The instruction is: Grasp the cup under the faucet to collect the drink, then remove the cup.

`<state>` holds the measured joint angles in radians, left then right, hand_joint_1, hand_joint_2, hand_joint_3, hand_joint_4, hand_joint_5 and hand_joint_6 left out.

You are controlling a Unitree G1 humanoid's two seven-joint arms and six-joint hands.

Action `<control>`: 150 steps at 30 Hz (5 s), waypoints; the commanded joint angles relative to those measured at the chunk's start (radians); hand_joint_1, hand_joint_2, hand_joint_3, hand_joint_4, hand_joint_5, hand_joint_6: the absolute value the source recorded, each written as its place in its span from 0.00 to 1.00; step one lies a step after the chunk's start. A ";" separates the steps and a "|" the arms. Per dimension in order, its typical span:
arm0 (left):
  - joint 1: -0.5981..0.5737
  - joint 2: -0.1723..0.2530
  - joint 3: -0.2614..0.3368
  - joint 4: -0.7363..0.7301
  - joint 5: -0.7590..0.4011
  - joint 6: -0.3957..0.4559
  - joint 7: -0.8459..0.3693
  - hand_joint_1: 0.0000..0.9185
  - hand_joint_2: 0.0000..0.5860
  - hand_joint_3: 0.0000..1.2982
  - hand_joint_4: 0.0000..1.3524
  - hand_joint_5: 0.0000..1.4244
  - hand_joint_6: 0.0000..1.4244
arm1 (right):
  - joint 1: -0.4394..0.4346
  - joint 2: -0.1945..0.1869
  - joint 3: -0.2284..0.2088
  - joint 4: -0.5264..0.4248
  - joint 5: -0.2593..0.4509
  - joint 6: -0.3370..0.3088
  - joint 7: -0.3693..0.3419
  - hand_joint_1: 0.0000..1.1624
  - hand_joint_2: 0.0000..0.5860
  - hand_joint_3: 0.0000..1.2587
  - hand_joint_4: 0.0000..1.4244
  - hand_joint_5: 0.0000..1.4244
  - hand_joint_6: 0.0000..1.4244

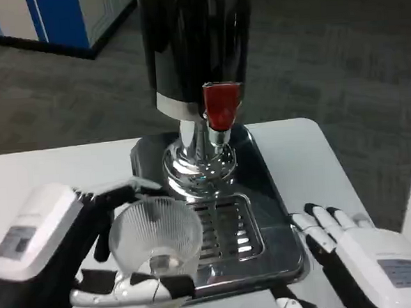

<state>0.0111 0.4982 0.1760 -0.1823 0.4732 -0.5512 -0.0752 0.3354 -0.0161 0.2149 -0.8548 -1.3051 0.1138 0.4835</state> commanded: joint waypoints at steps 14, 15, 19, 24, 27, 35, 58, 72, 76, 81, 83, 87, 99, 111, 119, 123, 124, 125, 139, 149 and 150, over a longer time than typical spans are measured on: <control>-0.337 0.015 -0.115 0.347 0.167 0.056 0.191 0.61 0.00 0.70 0.75 0.85 1.00 | 0.093 -0.014 -0.144 -0.147 0.118 0.003 0.023 0.23 0.69 0.08 0.00 0.00 0.00; -0.352 0.010 -0.126 0.367 0.175 0.061 0.205 0.61 0.00 0.70 0.75 0.85 1.00 | 0.097 -0.014 -0.151 -0.151 0.124 0.002 0.023 0.23 0.69 0.08 0.00 0.00 0.00; -0.382 -0.005 -0.161 0.417 0.184 0.075 0.246 0.60 0.00 0.70 0.74 0.85 1.00 | 0.111 -0.017 -0.178 -0.164 0.148 -0.002 0.021 0.23 0.69 0.08 0.00 0.00 0.00; -0.406 -0.048 -0.213 0.451 0.200 0.098 0.308 0.60 0.00 0.70 0.74 0.85 1.00 | 0.130 -0.031 -0.232 -0.185 0.194 -0.001 0.016 0.23 0.69 0.08 0.00 0.00 0.00; -0.419 -0.067 -0.237 0.460 0.208 0.121 0.324 0.60 0.00 0.69 0.73 0.83 1.00 | 0.142 -0.036 -0.261 -0.192 0.221 -0.004 0.013 0.23 0.69 0.08 0.00 0.00 0.00; -0.485 -0.111 -0.303 0.491 0.229 0.197 0.341 0.57 0.01 0.66 0.69 0.80 1.00 | 0.168 -0.036 -0.326 -0.192 0.281 -0.030 -0.001 0.23 0.69 0.08 0.00 0.00 0.00; -0.516 -0.101 -0.407 0.451 0.196 0.274 0.160 0.13 0.10 0.19 0.19 0.47 0.66 | 0.232 -0.026 -0.466 -0.192 0.418 -0.095 -0.028 0.22 0.70 0.08 0.00 0.00 0.00; -0.437 -0.038 -0.365 0.245 0.208 0.340 0.134 0.11 0.12 0.21 0.18 0.40 0.59 | 0.211 -0.036 -0.440 -0.192 0.422 -0.068 -0.020 0.23 0.69 0.08 0.00 0.01 0.00; -0.373 -0.005 -0.339 0.167 0.188 0.346 0.097 0.10 0.12 0.22 0.17 0.40 0.57 | 0.201 -0.037 -0.429 -0.189 0.415 -0.060 -0.019 0.23 0.69 0.08 0.00 0.01 0.00; -0.280 0.033 -0.280 0.075 0.151 0.338 0.066 0.09 0.12 0.25 0.20 0.39 0.55 | 0.201 -0.036 -0.412 -0.180 0.408 -0.053 -0.023 0.23 0.69 0.08 0.00 0.01 0.00; -0.252 0.042 -0.259 0.049 0.136 0.332 0.061 0.08 0.12 0.26 0.21 0.40 0.56 | 0.202 -0.035 -0.404 -0.179 0.404 -0.052 -0.025 0.23 0.69 0.08 0.00 0.01 0.00; -0.160 0.063 -0.159 -0.020 -0.002 0.257 0.050 0.06 0.14 0.31 0.28 0.43 0.57 | 0.196 -0.033 -0.391 -0.174 0.397 -0.046 -0.027 0.23 0.69 0.08 0.00 0.01 0.00; -0.131 0.166 0.173 -0.180 -0.641 0.204 -0.161 0.04 0.23 0.49 0.49 0.57 0.69 | 0.195 -0.030 -0.373 -0.174 0.390 -0.033 -0.036 0.23 0.70 0.08 0.00 0.01 0.00; -0.458 0.328 0.108 -0.161 -1.327 0.812 -0.569 0.00 0.14 0.18 0.11 0.14 0.08 | 0.196 -0.022 -0.340 -0.188 0.373 -0.037 -0.049 0.23 0.70 0.09 0.00 0.01 0.00; -0.616 0.264 0.013 -0.188 -1.239 0.907 -0.560 0.00 0.14 0.14 0.06 0.10 0.03 | 0.210 -0.016 -0.326 -0.192 0.375 -0.042 -0.064 0.23 0.70 0.09 0.00 0.01 0.00; -0.637 0.202 0.051 -0.174 -1.212 0.881 -0.499 0.00 0.15 0.15 0.06 0.10 0.03 | 0.220 -0.018 -0.333 -0.191 0.385 -0.040 -0.072 0.23 0.70 0.09 0.00 0.01 0.00; -0.641 0.193 0.059 -0.166 -1.201 0.878 -0.491 0.00 0.15 0.15 0.07 0.10 0.03 | 0.223 -0.020 -0.335 -0.190 0.389 -0.040 -0.074 0.23 0.70 0.09 0.00 0.01 0.00; -0.645 0.188 0.063 -0.154 -1.188 0.876 -0.489 0.00 0.15 0.16 0.08 0.11 0.03 | 0.226 -0.021 -0.337 -0.189 0.392 -0.041 -0.076 0.23 0.70 0.09 0.00 0.01 0.00; -0.681 0.173 0.003 0.059 -1.067 0.894 -0.601 0.00 0.15 0.17 0.09 0.12 0.04 | 0.243 -0.029 -0.364 -0.192 0.424 -0.058 -0.084 0.23 0.70 0.09 0.00 0.02 0.00; -0.667 0.146 -0.055 0.091 -0.986 0.871 -0.657 0.00 0.14 0.17 0.09 0.12 0.04 | 0.251 -0.035 -0.371 -0.192 0.439 -0.053 -0.085 0.23 0.70 0.09 0.00 0.02 0.00; -0.665 0.144 -0.063 0.095 -0.977 0.869 -0.664 0.00 0.14 0.17 0.09 0.12 0.04 | 0.251 -0.036 -0.371 -0.191 0.440 -0.053 -0.085 0.23 0.70 0.09 0.00 0.02 0.00</control>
<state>-0.6613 0.6510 0.1336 -0.0963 -0.5340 0.3387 -0.7175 0.5763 -0.0456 -0.1506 -1.0315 -0.8751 0.0673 0.4145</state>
